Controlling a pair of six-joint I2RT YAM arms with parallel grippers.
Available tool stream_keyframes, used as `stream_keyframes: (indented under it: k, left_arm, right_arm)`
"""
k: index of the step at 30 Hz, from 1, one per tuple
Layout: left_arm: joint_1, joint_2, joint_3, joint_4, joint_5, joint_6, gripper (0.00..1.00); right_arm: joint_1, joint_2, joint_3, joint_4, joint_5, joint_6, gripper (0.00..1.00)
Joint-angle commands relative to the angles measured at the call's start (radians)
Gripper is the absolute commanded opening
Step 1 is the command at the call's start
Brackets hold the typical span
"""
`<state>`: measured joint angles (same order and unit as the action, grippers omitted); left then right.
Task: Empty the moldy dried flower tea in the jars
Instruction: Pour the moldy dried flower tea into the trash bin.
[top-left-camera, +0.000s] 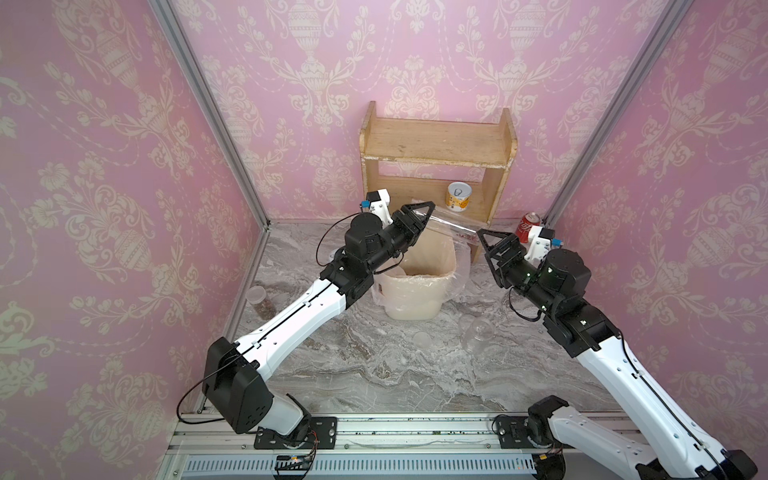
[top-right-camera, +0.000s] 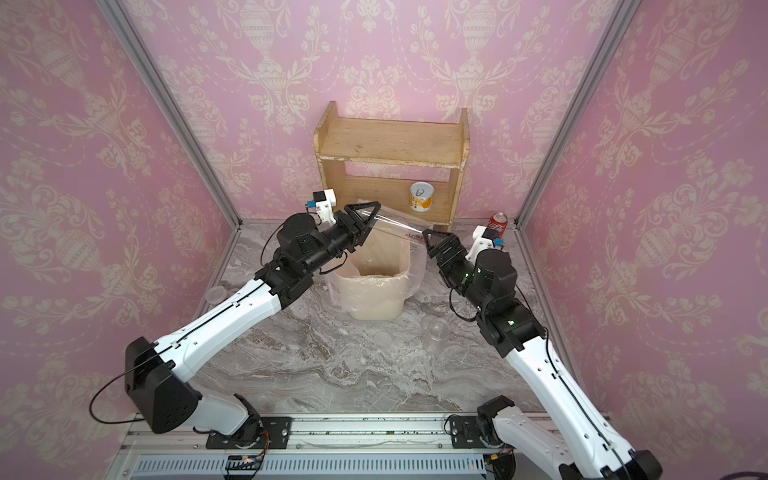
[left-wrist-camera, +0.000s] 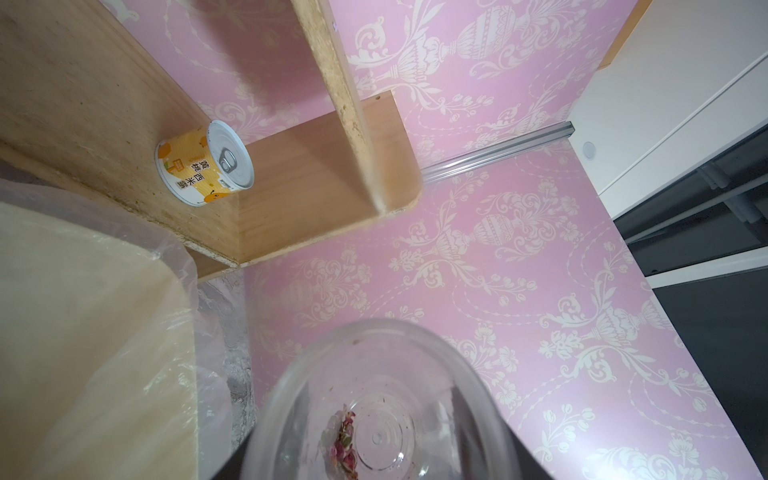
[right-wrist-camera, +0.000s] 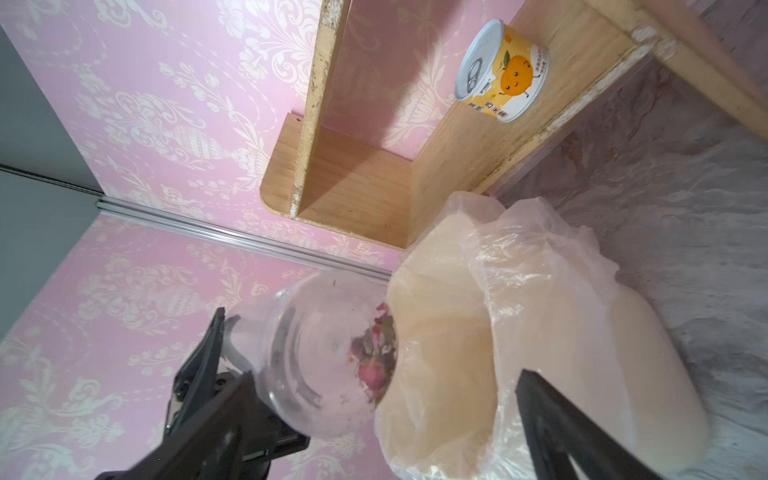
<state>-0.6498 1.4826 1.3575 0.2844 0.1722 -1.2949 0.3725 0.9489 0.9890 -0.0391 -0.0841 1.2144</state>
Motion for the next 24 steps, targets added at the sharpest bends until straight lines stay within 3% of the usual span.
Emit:
stream_keyframes:
  k: [1, 24]
  left_arm:
    - [0.003, 0.008, -0.009, 0.044, 0.002, -0.029, 0.21]
    - [0.003, 0.037, -0.026, 0.105, 0.027, -0.120, 0.21]
  right_arm:
    - [-0.007, 0.006, -0.021, 0.184, -0.047, 0.113, 1.00]
    - [-0.006, 0.170, 0.002, 0.442, -0.086, 0.187, 0.89]
